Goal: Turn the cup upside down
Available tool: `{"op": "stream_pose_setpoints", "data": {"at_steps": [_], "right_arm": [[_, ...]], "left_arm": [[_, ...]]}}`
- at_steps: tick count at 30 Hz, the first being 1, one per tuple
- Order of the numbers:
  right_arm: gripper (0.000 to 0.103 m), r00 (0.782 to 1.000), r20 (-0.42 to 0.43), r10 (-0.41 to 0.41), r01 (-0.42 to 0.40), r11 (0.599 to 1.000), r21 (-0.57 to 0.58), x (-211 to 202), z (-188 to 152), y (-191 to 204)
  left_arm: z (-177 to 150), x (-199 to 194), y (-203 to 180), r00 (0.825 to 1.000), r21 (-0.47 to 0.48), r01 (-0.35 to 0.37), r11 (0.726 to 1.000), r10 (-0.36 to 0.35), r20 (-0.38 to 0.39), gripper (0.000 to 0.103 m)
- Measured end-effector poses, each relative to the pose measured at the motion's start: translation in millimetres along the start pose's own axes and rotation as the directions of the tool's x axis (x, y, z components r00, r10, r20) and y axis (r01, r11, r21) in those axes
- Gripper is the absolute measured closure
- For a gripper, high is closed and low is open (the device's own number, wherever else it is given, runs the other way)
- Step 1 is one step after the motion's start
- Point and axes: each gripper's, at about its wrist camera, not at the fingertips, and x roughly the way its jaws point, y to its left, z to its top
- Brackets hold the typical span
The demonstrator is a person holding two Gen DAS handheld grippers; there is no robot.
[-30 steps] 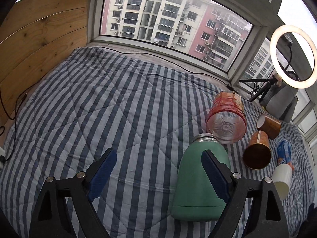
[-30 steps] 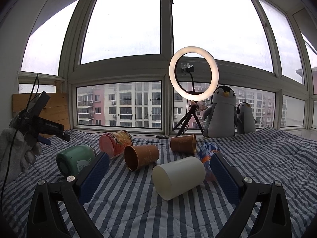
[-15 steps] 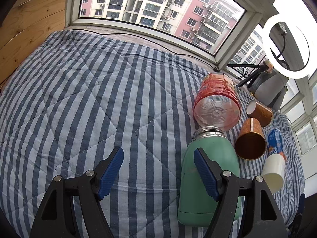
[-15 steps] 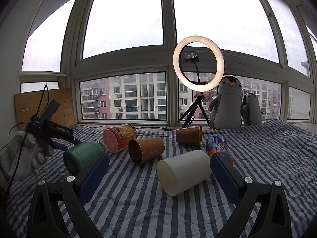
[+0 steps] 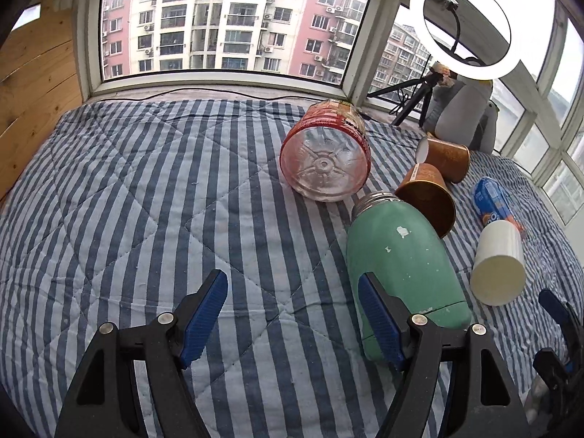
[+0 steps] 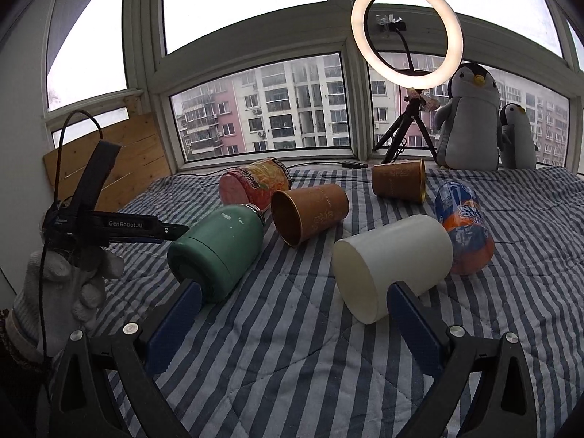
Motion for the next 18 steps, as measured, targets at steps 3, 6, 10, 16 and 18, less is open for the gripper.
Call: {"op": "stream_pose_setpoints", "data": {"at_steps": [3, 6, 10, 16, 18], "right_arm": [[0.006, 0.999, -0.025, 0.03, -0.031, 0.998, -0.055, 3, 3, 11], [0.012, 0.998, -0.041, 0.048, -0.052, 0.993, -0.101, 9, 6, 23], [0.014, 0.996, -0.059, 0.061, -0.07, 0.986, -0.154, 18, 6, 36], [0.036, 0.991, -0.107, 0.08, -0.101, 0.971, -0.217, 31, 9, 47], [0.038, 0.992, -0.105, 0.07, -0.094, 0.964, -0.248, 35, 11, 51]], "left_arm": [[-13, -20, -14, 0.997, 0.071, -0.027, 0.997, 0.022, 0.072, 0.022], [-25, -35, -29, 0.989, 0.158, -0.078, 0.984, 0.056, 0.139, 0.019], [-38, -51, -42, 0.979, 0.252, -0.122, 0.96, 0.074, 0.19, 0.019], [-44, -50, -47, 0.98, 0.317, -0.122, 0.941, 0.063, 0.19, 0.019], [-44, -47, -46, 0.98, 0.333, -0.117, 0.936, 0.054, 0.19, 0.019]]}}
